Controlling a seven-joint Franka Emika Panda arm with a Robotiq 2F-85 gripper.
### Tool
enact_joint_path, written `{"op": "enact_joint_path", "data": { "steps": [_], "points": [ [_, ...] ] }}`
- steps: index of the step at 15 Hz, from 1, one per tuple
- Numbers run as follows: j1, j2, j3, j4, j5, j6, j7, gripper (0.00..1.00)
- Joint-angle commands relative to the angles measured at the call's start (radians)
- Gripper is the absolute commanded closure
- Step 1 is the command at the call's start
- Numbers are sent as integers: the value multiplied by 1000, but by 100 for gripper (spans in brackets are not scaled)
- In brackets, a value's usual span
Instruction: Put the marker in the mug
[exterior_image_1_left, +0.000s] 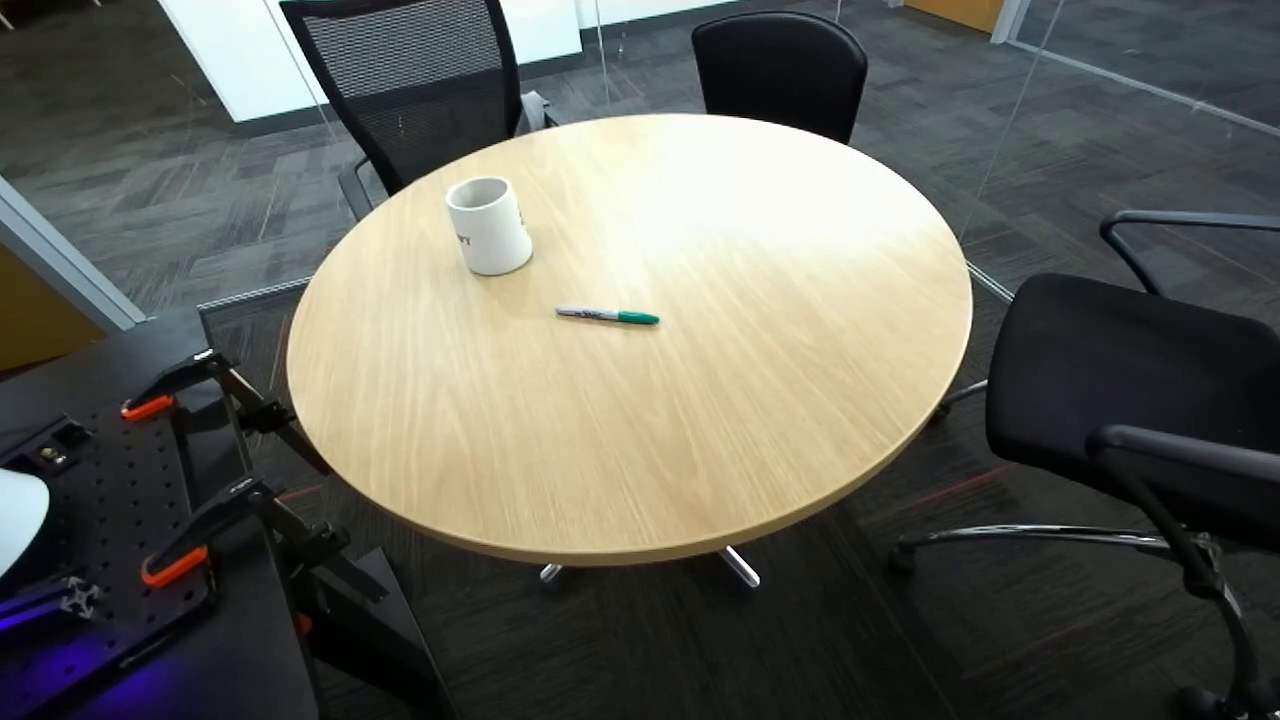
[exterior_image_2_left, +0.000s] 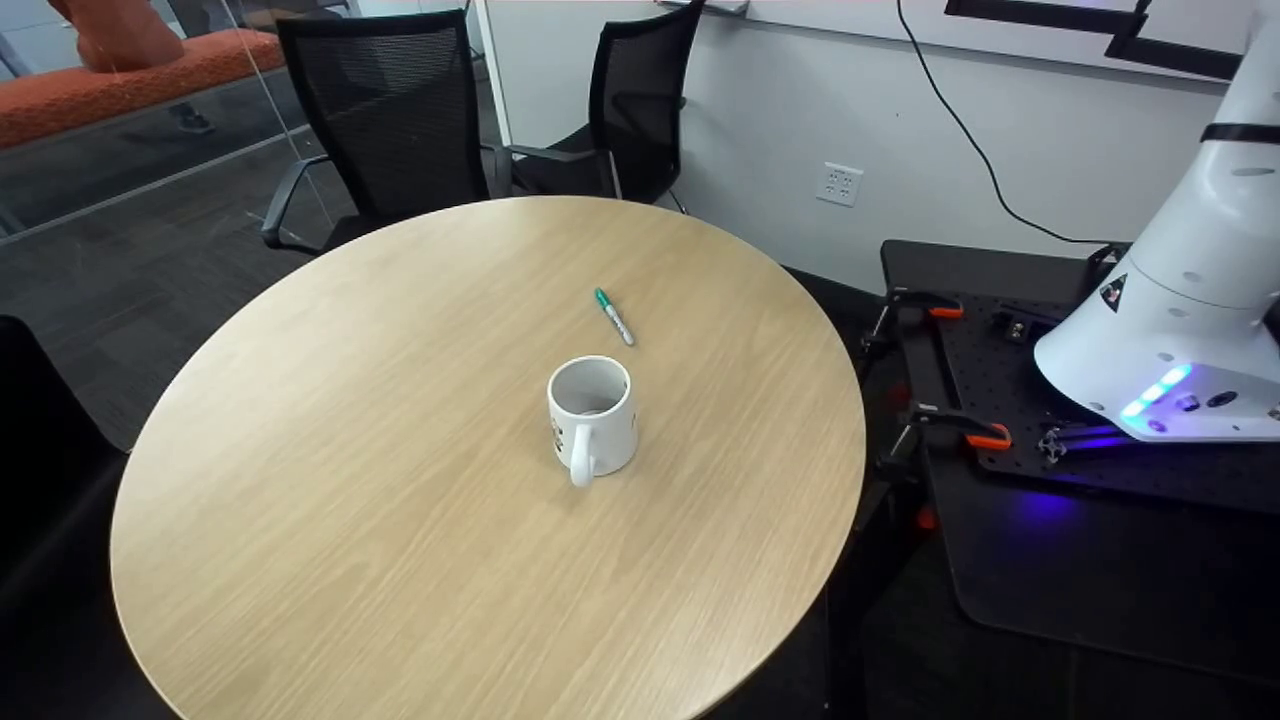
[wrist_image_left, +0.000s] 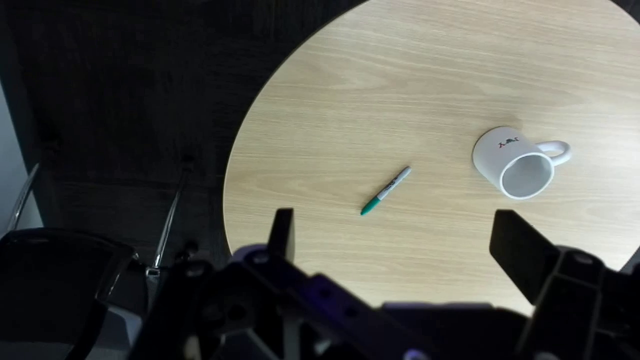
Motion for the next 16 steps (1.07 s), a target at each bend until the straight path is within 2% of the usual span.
{"op": "enact_joint_path", "data": {
  "steps": [1,7,13,16],
  "points": [
    [48,97,77,31,24,45,69,0],
    [71,277,161,86,86,185,240,0],
    [74,485,186,117,195,382,417,0],
    [66,589,204,131,192,484,519,0]
  ]
}}
